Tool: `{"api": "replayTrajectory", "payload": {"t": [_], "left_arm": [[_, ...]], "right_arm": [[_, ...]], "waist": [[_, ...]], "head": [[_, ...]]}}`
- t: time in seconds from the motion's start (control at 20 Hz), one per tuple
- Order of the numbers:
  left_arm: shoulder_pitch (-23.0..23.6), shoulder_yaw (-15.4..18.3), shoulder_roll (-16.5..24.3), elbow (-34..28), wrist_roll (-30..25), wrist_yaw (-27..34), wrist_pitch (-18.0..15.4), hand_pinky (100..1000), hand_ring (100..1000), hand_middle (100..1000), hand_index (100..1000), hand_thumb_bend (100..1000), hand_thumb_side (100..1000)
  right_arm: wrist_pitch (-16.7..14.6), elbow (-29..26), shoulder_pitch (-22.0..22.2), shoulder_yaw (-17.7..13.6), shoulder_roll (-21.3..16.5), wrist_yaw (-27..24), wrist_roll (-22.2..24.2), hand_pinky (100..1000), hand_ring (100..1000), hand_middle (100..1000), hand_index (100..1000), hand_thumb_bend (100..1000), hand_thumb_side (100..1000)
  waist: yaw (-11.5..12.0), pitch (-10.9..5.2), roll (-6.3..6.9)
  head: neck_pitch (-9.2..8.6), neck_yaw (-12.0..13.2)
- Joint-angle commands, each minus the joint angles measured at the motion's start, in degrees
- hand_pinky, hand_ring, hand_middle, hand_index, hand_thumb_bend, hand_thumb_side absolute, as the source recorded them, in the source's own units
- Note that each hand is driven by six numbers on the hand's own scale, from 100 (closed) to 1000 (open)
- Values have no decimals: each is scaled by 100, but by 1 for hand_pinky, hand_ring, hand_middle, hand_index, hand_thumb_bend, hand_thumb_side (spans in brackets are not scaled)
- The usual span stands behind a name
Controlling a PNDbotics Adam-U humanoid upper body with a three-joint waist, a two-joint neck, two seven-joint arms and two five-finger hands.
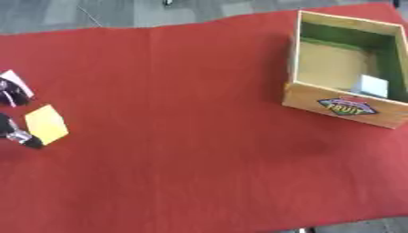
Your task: Pick up the objects with one hand, pass them to the other hand, and then place them into the box on the other side of the table.
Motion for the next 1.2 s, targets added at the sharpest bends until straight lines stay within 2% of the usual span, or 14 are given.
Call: {"api": "replayTrajectory", "payload": {"t": [0.05,0.3,0.6,0.8,1.0,1.2], "left_arm": [[-123,20,39,146,38,-148,-5,802,823,753,786,838,354],[-157,-7,-93,299,183,-249,-67,797,813,744,771,807,326],[-182,-24,-168,387,249,-341,-93,794,810,741,731,745,233],[-203,-3,-215,436,256,-368,-60,792,806,737,707,651,177],[-218,3,-262,474,289,-357,-11,791,803,733,690,621,200],[-238,8,-300,516,348,-362,65,787,796,721,658,557,173]], "right_arm": [[13,-26,-38,-34,-108,49,21,981,1000,892,999,100,482],[28,2,-41,-37,-81,81,48,982,1000,892,999,100,484],[42,44,-43,-47,-57,137,81,984,1000,892,1000,100,486],[48,56,-43,-49,-47,161,95,985,1000,892,1000,100,486],[49,59,-39,-48,-38,185,120,989,1000,893,1000,100,482],[47,62,-33,-45,-24,210,169,992,1000,895,1000,100,480]], "waist": [[-10,-117,-20],[-31,-114,-23],[-46,-107,-12],[-53,-105,-6],[-62,-104,-7],[-68,-99,-8]], "head": [[-68,28],[-79,27],[-69,35],[-71,28],[-81,29],[-83,10]]}}
